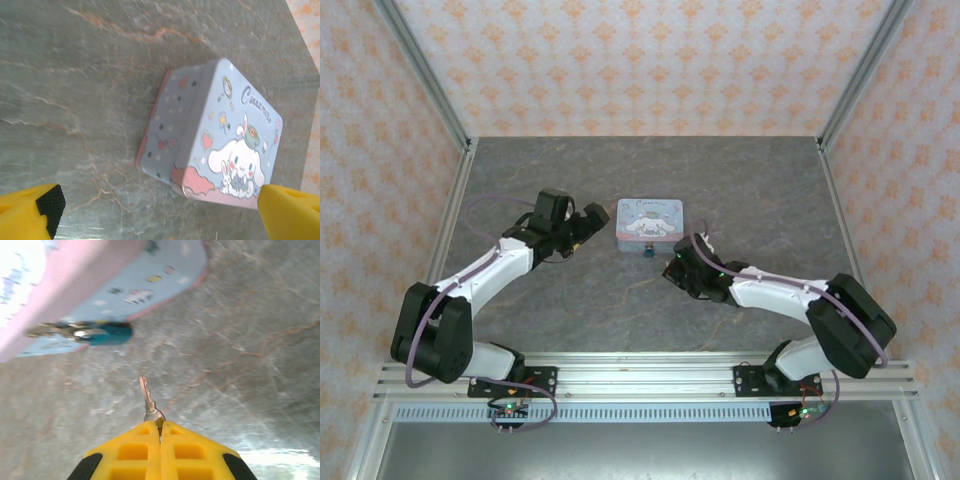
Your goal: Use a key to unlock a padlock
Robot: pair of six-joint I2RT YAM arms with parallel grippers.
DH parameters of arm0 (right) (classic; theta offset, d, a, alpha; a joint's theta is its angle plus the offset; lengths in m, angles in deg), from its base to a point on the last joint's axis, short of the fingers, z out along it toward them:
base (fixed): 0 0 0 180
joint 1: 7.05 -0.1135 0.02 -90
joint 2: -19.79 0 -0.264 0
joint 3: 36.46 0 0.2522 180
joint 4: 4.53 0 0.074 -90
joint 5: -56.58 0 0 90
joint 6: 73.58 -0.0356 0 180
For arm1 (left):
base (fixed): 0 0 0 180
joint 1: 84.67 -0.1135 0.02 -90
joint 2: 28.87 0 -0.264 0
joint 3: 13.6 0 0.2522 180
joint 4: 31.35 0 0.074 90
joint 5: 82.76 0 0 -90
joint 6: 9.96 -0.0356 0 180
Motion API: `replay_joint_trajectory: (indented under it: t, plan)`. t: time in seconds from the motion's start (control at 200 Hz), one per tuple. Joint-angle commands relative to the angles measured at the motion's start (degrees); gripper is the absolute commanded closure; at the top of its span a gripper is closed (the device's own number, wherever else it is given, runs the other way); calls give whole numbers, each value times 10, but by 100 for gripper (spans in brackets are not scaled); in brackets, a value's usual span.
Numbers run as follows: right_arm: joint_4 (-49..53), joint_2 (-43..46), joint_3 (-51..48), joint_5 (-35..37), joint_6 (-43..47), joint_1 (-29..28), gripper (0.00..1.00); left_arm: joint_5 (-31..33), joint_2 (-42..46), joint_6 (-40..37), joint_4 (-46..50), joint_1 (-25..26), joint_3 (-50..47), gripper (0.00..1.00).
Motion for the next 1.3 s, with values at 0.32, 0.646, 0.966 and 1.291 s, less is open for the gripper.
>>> replay_joint_trajectory:
  t: [0.32, 0.646, 0.966, 1.291]
  plan:
    - [-125, 53, -9, -240, 163, 126, 100, -82, -90, -16, 42, 50, 111, 0]
    - [-97, 17, 28, -292, 249, 139, 100, -140, -143, -21, 30, 75, 176, 9]
    - [-126, 16, 23, -281, 222, 139, 100, -163, -173, 7, -23, 101, 179, 29]
    - [-128, 16, 18, -273, 220, 139, 100, -159, -190, 15, -50, 132, 173, 37]
